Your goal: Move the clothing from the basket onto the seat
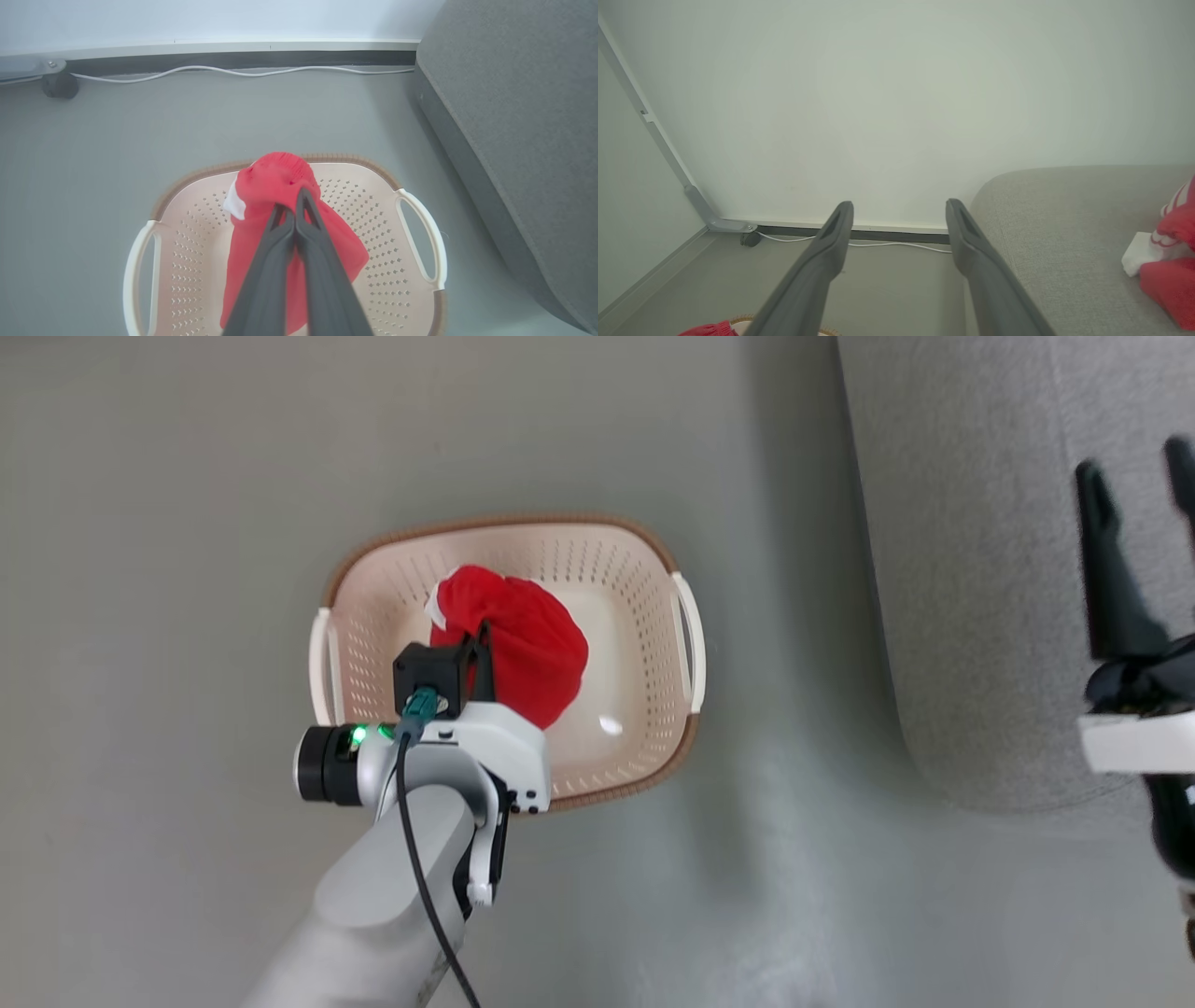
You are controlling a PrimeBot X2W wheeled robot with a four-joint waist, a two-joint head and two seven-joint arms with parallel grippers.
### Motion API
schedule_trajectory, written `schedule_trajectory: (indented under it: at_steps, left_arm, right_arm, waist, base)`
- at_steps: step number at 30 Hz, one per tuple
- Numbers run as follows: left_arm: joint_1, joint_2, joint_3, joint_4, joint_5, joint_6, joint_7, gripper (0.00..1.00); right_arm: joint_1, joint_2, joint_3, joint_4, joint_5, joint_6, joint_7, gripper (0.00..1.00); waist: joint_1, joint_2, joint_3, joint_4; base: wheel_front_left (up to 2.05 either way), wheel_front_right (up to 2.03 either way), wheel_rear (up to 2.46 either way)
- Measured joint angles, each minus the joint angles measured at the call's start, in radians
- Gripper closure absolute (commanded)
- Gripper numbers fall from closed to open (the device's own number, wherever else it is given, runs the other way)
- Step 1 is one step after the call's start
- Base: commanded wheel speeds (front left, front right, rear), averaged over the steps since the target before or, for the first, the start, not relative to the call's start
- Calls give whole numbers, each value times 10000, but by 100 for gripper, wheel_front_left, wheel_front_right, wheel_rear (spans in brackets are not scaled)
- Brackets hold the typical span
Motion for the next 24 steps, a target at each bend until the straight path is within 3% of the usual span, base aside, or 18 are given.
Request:
schedule_trajectory:
  at_steps: [14, 24]
  left_arm:
    - [1379, -29, 1918, -918, 1728, -1193, 0, 100]
    - [1844, -29, 2575, -1808, 2794, -2073, 0, 100]
  right_arm:
    - [953, 769, 754, 1429, -573, 0, 2, 0]
    - [1528, 1304, 830, 2194, -974, 0, 2, 0]
  waist:
    - [0, 0, -2595, 149]
    - [0, 1, -3932, 228]
  base:
    - [0, 0, 0]
    - [0, 0, 0]
